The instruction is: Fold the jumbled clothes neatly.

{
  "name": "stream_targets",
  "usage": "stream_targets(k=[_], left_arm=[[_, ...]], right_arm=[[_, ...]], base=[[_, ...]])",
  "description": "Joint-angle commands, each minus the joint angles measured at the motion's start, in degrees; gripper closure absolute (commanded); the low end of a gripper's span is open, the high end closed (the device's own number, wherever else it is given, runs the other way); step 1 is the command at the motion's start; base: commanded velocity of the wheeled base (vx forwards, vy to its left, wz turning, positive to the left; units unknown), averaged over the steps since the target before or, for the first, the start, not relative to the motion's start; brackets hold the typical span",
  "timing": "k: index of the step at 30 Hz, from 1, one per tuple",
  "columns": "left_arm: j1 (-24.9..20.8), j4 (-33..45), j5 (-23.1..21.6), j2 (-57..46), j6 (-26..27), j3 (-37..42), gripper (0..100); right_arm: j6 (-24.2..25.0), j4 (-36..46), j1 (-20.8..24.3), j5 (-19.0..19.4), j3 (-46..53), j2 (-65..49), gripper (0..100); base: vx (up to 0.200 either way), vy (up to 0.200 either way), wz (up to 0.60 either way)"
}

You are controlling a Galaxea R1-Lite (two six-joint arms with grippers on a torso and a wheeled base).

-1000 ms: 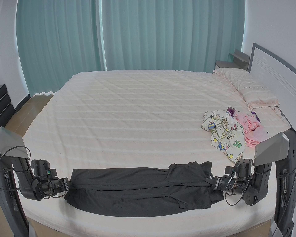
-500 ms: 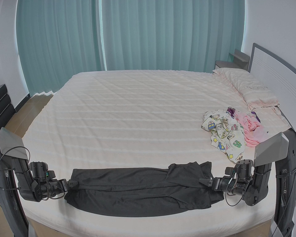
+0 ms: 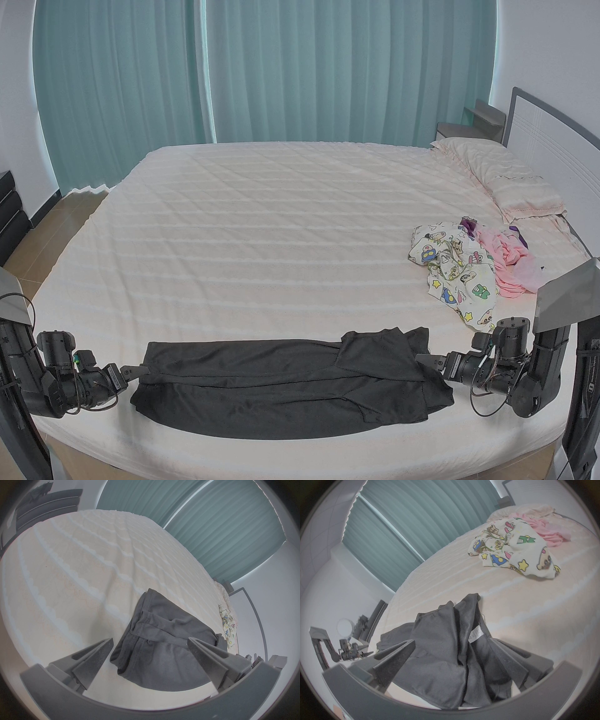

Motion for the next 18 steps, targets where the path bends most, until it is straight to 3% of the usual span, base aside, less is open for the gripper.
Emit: stream_targets(k=[1, 6, 14, 18], left_arm=[[0.1, 0.0, 0.0, -0.5, -0.2, 2.1, 0], [0.1, 0.0, 0.2, 0.3, -0.2, 2.9, 0], [-0.9, -0.4, 1.5, 4.0, 0.3, 2.3, 0], [-2.9, -1.6, 6.2, 5.7, -1.2, 0.5, 0]], right_arm=[[5.3, -3.2, 0.0, 0.1, 4.7, -0.8, 0], [7.0, -4.3, 0.3, 0.1, 6.3, -0.6, 0], [7.3, -4.3, 0.4, 0.1, 6.3, -0.1, 0], [7.3, -4.3, 0.5, 0.1, 6.2, -0.2, 0]], base=[[-0.200, 0.000, 0.00], [-0.200, 0.000, 0.00], [0.000, 0.000, 0.00], [0.000, 0.000, 0.00]])
